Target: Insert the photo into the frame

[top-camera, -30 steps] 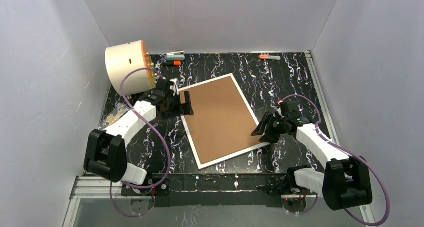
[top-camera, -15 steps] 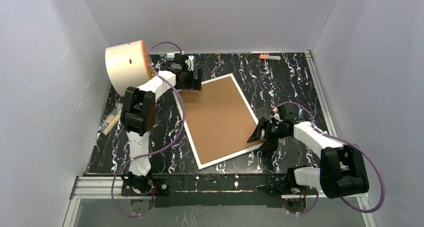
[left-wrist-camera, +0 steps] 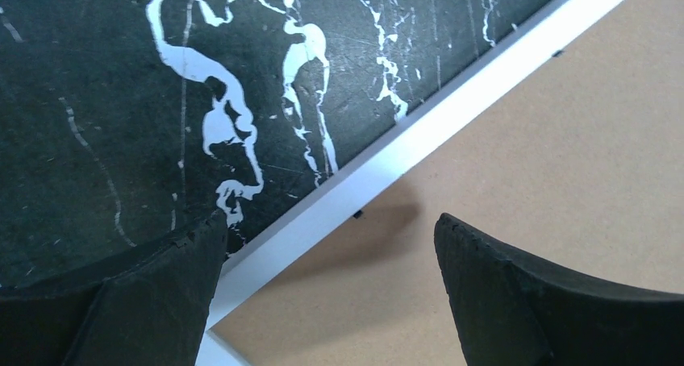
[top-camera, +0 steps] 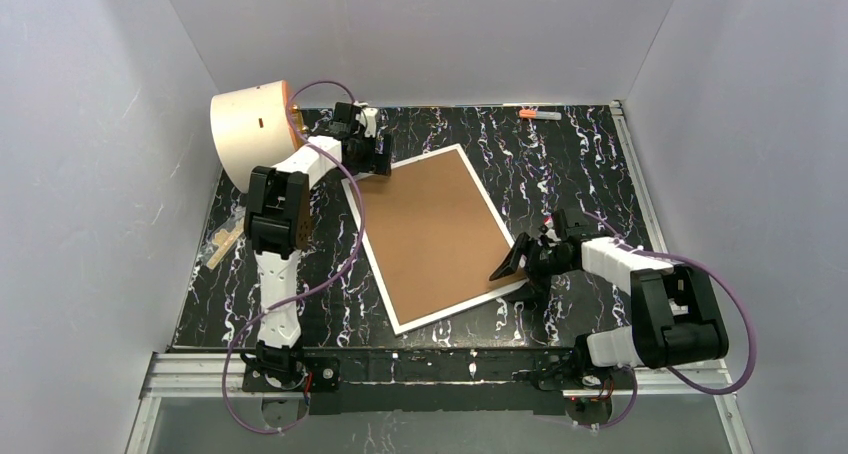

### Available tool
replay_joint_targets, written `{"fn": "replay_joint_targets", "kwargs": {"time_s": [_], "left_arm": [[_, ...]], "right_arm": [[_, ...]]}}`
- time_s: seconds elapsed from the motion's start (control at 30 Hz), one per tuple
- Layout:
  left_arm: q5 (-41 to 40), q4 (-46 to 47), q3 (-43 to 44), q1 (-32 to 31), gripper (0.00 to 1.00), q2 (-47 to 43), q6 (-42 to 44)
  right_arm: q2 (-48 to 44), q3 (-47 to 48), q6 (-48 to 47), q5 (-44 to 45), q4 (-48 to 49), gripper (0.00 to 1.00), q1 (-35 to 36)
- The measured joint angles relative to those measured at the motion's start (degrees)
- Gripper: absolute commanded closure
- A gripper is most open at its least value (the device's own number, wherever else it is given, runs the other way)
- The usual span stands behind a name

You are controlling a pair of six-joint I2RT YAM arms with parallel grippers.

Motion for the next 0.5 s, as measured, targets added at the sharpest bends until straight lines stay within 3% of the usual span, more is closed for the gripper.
{"fn": "replay_joint_targets", "kwargs": {"time_s": [0.23, 0.5], "left_arm": [[4.1, 2.8, -2.8, 0.8, 0.13, -0.4, -2.0], [0.0, 6.1, -13.7, 1.6, 0.20, -7.5, -6.7]], "right_arm": [[2.8, 2.4, 2.9, 2.2, 0.9, 0.32, -1.3], [10.8, 12.0, 1.7, 9.5, 1.8, 0.41, -8.2]]}}
